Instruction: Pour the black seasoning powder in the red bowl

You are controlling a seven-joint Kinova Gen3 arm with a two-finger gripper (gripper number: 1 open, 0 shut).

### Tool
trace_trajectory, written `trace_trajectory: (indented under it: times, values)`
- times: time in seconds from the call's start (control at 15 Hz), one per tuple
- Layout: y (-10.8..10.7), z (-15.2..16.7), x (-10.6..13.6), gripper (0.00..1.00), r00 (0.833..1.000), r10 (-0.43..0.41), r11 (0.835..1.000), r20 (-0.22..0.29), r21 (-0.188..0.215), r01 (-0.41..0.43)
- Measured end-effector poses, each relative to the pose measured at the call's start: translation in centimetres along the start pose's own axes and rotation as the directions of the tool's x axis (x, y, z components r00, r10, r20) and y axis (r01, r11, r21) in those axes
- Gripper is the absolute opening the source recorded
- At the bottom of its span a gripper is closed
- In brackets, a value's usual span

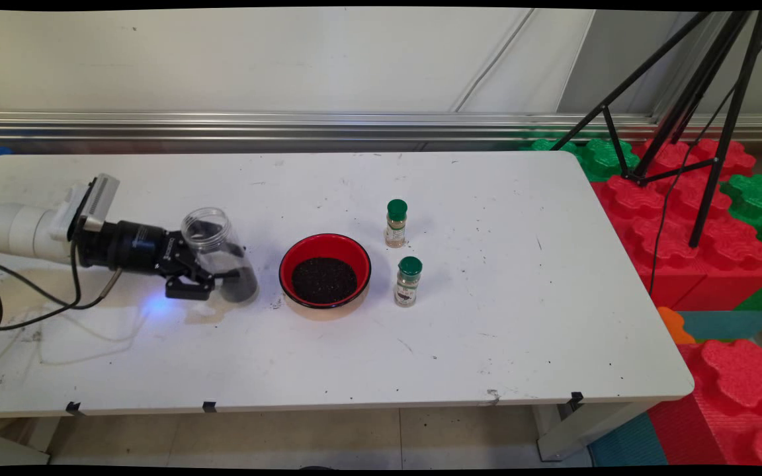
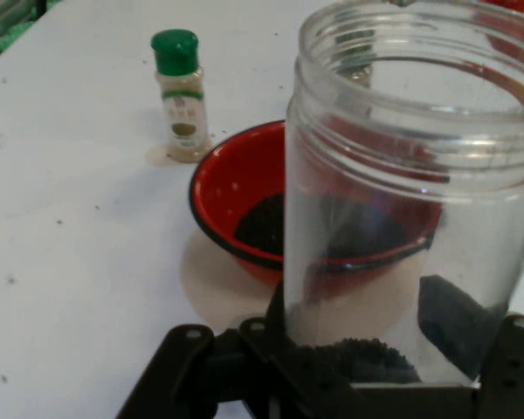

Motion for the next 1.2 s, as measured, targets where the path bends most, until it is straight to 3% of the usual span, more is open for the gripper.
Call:
trace_trajectory:
  times: [0.67,1.2]
  values:
    - [-2.8,2.4,2.3,0.0,0.991,0.134,0.989,0.012,0.055,-0.134]
    - [-5.7,5.1,3.9,0.0,0.964,0.263,0.961,0.03,0.075,-0.265]
